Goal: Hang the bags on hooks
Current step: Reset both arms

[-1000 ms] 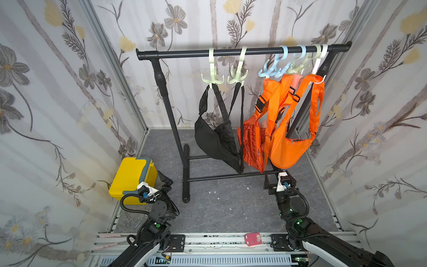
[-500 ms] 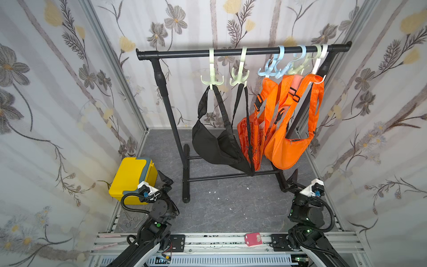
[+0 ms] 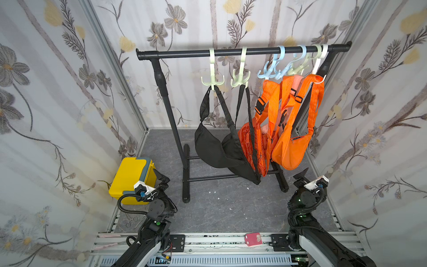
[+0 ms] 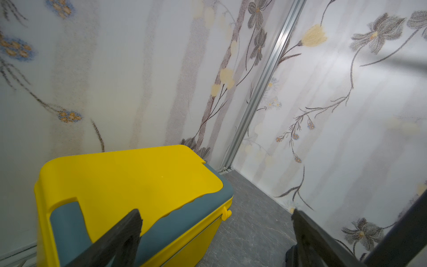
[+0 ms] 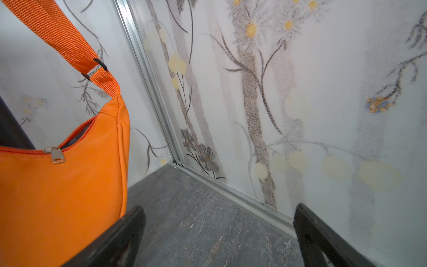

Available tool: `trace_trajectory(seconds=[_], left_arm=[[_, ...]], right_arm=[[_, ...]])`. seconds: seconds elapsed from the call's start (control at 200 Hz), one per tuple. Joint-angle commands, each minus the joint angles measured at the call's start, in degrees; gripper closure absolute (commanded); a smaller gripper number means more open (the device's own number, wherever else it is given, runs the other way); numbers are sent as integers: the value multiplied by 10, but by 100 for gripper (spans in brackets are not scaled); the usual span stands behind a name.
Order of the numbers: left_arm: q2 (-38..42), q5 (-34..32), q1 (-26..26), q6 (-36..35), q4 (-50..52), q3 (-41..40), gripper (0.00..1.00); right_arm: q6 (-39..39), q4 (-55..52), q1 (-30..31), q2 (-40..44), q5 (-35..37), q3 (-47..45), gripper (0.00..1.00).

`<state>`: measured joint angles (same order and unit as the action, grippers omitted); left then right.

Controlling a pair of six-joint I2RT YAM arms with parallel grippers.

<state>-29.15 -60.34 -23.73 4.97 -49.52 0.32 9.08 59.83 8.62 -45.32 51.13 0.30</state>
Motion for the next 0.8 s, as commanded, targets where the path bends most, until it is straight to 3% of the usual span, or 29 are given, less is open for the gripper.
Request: trace_trajectory(seconds=[0.0,0.195,0.32,0.41,0.465,0.539,0.709,0.794], left_arm=[[-18,34,22,16,-47,-99,0],[-83,73,59,28,-86,-88,0],[-142,85,71,29,-130,-81,0],[-197,99,82,27,-188,-78,0],[-237,112,90,24,-212,-68,0],[-304,129,99,16,-270,-57,0],[-473,177,101,-18,-430,-23,0],[-520,187,96,-45,-470,-4,0]], right_arm=[[60,90,-20,-36,-45,-99,0],[96,157,-41,-128,-60,-84,0],[100,248,-53,-254,-68,-58,0],[40,422,-48,-372,-72,-52,1],[29,379,-30,-341,-71,-52,0],[12,330,-28,-316,-130,-42,0],[-107,309,1,-384,-277,23,0],[-84,243,-17,-429,-283,90,0]])
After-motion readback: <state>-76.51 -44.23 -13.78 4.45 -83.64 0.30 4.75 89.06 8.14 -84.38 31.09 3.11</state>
